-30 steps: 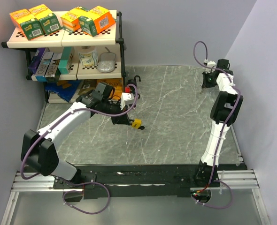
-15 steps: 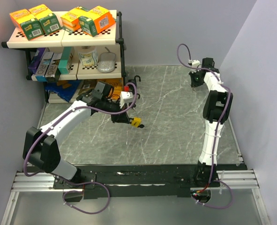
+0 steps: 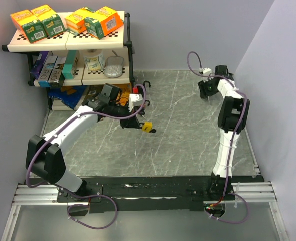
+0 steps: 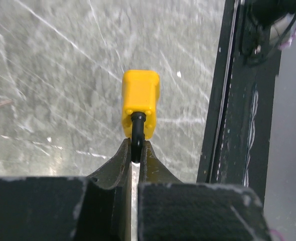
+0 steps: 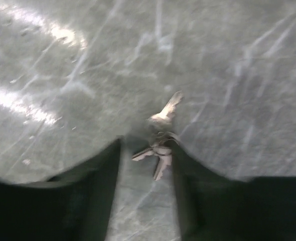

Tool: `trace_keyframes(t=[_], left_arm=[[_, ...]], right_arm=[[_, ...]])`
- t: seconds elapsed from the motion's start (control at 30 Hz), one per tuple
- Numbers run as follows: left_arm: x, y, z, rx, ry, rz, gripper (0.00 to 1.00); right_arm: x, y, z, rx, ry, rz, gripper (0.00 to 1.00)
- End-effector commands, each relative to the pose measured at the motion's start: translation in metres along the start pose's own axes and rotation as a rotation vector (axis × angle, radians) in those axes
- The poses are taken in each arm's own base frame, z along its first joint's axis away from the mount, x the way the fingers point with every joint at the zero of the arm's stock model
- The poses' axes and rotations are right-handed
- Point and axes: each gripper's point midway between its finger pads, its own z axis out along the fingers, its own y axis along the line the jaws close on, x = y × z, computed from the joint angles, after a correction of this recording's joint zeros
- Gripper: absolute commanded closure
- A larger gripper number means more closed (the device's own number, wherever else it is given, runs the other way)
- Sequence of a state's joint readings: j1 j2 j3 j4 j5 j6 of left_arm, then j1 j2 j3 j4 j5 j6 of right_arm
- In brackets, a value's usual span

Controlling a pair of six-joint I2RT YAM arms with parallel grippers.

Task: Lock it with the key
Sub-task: Place the key at the center of the board, then adjust the lock.

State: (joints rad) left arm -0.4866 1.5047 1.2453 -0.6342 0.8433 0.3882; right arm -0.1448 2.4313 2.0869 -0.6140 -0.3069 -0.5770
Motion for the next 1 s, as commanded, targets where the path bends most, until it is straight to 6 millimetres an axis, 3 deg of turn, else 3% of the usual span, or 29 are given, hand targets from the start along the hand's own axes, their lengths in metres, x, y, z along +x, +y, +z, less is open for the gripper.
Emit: trace_keyframes(t=[0.0,0.03,0.07,0.13,0.17,0.23,0.27,0.3,0.33,0.37,0.4,0.43,0.5,0.53,0.57,0.6,0.63,0.7,0.73,0.97], left_arm=[[-0.055,-0.011,-0.015,0.012,-0.154,0.071,0.99],[-0.061,-0.012,-0.016,0.012,-0.177,0.059,0.99],[-0.065,-0.014,-0.018,0.01,-0.192,0.059,0.99],[-0.072,-0.018,-0.021,0.015,-0.22,0.055,0.99],[-0.076,-0.024,-0.024,0.022,-0.234,0.054,0.99],[-0.081,-0.032,-0.029,0.042,-0.254,0.068,0.99],[-0.085,-0.037,-0.033,0.052,-0.269,0.081,0.99],[-0.087,-0.042,-0.036,0.06,-0.278,0.08,0.99],[-0.09,-0.048,-0.039,0.084,-0.287,0.084,0.99],[-0.095,-0.055,-0.043,0.096,-0.303,0.103,0.99],[-0.097,-0.061,-0.046,0.115,-0.31,0.098,0.99],[-0.099,-0.066,-0.049,0.133,-0.316,0.1,0.99],[-0.107,-0.077,-0.055,0.168,-0.33,0.089,0.99],[-0.109,-0.082,-0.056,0.183,-0.33,0.08,0.99],[-0.115,-0.087,-0.058,0.196,-0.335,0.085,0.99],[-0.114,-0.092,-0.057,0.209,-0.318,0.069,0.99],[-0.12,-0.101,-0.058,0.223,-0.316,0.09,0.99],[-0.124,-0.109,-0.058,0.219,-0.322,0.109,0.99],[-0.123,-0.115,-0.056,0.231,-0.325,0.113,0.99],[-0.128,-0.14,-0.056,0.236,-0.345,0.149,0.99]], right_arm=[[-0.071,0.009,-0.099,0.006,-0.216,-0.159,0.36],[-0.067,0.022,-0.105,-0.037,-0.23,-0.166,0.3],[-0.083,0.03,-0.135,-0.026,-0.287,-0.203,0.28],[-0.08,0.051,-0.153,-0.074,-0.311,-0.219,0.18],[-0.082,0.07,-0.176,-0.113,-0.349,-0.237,0.16],[-0.083,0.093,-0.203,-0.171,-0.4,-0.261,0.12],[-0.09,0.116,-0.237,-0.219,-0.468,-0.306,0.11],[-0.079,0.132,-0.243,-0.262,-0.474,-0.317,0.08],[-0.081,0.148,-0.273,-0.264,-0.523,-0.362,0.07],[-0.08,0.169,-0.287,-0.322,-0.567,-0.416,0.06],[-0.065,0.187,-0.292,-0.368,-0.56,-0.424,0.05],[-0.063,0.204,-0.318,-0.373,-0.61,-0.477,0.05],[-0.045,0.242,-0.33,-0.456,-0.642,-0.54,0.04],[-0.041,0.259,-0.353,-0.457,-0.688,-0.591,0.04],[-0.034,0.269,-0.359,-0.469,-0.702,-0.614,0.04],[-0.024,0.295,-0.359,-0.533,-0.709,-0.636,0.05],[-0.018,0.309,-0.374,-0.555,-0.731,-0.615,0.06],[-0.001,0.337,-0.376,-0.648,-0.727,-0.593,0.1],[0.002,0.346,-0.385,-0.674,-0.741,-0.555,0.13],[0.027,0.387,-0.389,-0.891,-0.692,-0.444,0.48]])
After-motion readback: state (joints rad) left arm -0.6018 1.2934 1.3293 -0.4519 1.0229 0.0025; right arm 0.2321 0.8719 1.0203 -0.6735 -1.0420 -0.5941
